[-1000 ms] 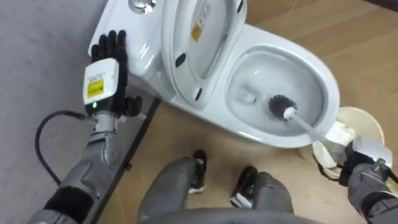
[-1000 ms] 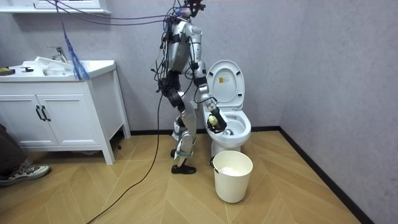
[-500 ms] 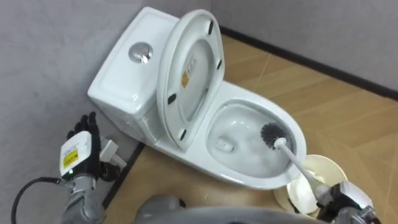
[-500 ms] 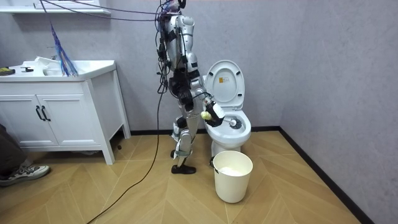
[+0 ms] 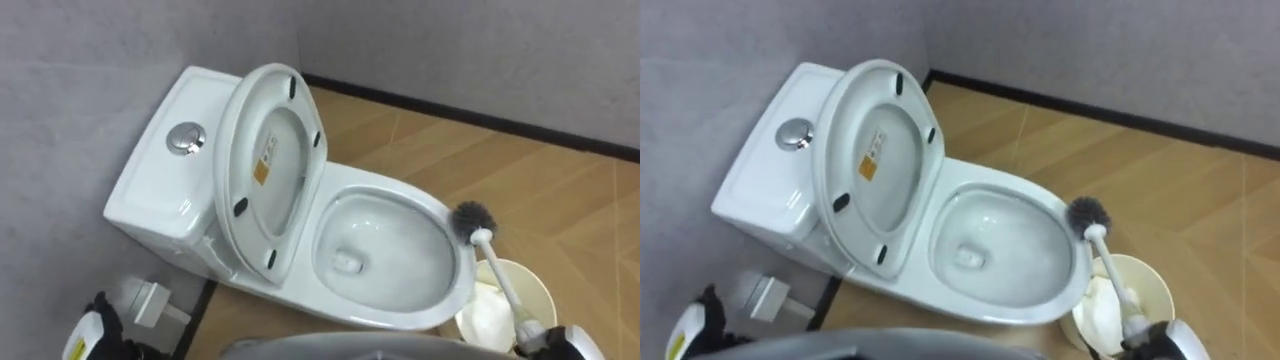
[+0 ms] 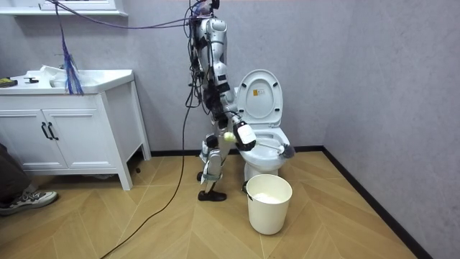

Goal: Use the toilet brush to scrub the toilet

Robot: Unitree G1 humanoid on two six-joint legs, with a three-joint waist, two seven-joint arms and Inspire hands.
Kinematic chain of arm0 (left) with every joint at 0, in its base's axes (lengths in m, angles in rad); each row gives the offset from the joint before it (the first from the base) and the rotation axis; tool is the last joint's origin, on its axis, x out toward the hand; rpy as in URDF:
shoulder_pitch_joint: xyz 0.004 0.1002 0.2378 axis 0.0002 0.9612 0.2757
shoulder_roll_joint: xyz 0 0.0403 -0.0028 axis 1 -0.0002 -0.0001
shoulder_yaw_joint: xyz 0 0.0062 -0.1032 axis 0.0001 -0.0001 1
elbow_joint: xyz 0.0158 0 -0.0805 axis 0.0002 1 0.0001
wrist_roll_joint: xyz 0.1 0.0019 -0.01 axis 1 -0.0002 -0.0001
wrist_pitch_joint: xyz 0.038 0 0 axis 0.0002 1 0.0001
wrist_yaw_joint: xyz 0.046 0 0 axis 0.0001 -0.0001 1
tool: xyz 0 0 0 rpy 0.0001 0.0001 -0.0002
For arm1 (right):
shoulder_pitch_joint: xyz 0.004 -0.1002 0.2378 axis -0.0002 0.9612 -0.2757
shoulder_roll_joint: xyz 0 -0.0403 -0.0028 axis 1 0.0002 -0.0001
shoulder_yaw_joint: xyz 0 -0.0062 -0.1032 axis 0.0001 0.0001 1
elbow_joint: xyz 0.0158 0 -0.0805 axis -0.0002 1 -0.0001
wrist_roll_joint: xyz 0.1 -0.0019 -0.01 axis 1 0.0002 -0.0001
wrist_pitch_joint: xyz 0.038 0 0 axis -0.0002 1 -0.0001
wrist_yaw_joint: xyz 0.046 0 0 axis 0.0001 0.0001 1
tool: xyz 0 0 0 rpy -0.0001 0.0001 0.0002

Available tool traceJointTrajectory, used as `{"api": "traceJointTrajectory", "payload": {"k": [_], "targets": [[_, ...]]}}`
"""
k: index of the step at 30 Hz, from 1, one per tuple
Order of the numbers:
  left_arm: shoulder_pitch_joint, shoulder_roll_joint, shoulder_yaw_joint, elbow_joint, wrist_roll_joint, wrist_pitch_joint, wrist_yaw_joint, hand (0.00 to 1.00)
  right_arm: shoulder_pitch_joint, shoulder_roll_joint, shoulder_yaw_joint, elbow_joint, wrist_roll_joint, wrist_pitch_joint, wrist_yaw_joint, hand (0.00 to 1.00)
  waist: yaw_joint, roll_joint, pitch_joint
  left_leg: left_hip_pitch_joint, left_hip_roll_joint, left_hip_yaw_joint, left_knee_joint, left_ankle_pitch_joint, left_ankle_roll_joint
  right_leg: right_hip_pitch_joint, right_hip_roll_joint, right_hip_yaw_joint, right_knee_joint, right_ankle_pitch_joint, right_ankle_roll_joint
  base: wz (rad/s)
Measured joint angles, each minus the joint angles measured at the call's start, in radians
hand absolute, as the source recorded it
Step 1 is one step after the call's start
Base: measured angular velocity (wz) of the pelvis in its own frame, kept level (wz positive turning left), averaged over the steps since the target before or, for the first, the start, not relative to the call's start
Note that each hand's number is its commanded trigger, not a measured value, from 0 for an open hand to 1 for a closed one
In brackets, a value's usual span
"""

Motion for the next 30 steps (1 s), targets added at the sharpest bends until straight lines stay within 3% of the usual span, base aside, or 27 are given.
{"api": "traceJointTrajectory", "payload": {"k": [2,4,12,13,14,19,30], "targets": [[-0.016,-0.006,0.030,0.055,0.000,0.004,-0.037,0.00,0.007,0.013,-0.054,0.002,0.009,-0.001,-0.001,1.00,-0.026,0.000,0.0001,0.013,0.002,0.000,-0.011,-0.001,-0.001,0.007,0.003,0.012,-0.003,0.000,0.000,-0.09],[-0.030,-0.008,0.040,0.075,0.000,0.018,-0.055,0.00,0.008,0.021,-0.087,0.010,0.021,0.000,-0.005,1.00,-0.027,0.001,0.0007,0.027,0.005,0.008,-0.022,-0.001,-0.002,0.007,0.009,0.042,-0.004,0.000,-0.001,-0.29],[-0.104,-0.010,0.073,0.129,0.001,0.040,-0.092,0.00,0.031,0.047,-0.141,0.034,0.076,0.010,-0.028,0.98,-0.070,0.005,0.0003,0.060,0.011,0.071,-0.027,-0.002,-0.003,0.009,0.021,0.114,-0.002,0.002,-0.004,-0.25],[-0.106,-0.010,0.073,0.135,0.002,0.041,-0.096,0.00,0.036,0.047,-0.147,0.033,0.087,0.009,-0.032,0.58,-0.080,0.007,-0.0005,0.066,0.012,0.081,-0.029,-0.003,-0.003,0.009,0.022,0.122,-0.001,0.002,-0.004,-0.29],[-0.118,-0.011,0.073,0.135,0.005,0.044,-0.101,0.00,0.044,0.047,-0.148,0.033,0.087,0.010,-0.039,0.00,-0.082,0.007,-0.0006,0.070,0.012,0.084,-0.032,-0.003,-0.003,0.008,0.024,0.133,-0.001,0.002,-0.004,-0.22],[-0.133,-0.014,0.074,0.136,0.006,0.051,-0.129,0.00,0.058,0.049,-0.154,0.033,0.086,0.010,-0.046,0.00,-0.100,0.005,-0.0014,0.078,0.014,0.086,-0.033,-0.003,-0.003,0.003,0.029,0.165,0.002,0.006,-0.006,-0.17],[-0.145,-0.015,0.074,0.157,0.026,0.068,-0.167,0.00,0.056,0.084,-0.180,0.029,0.047,0.032,-0.035,0.00,-0.107,0.001,-0.0034,0.074,0.014,0.083,-0.040,-0.003,-0.003,-0.010,0.031,0.167,-0.001,0.010,-0.005,-0.01]]}}
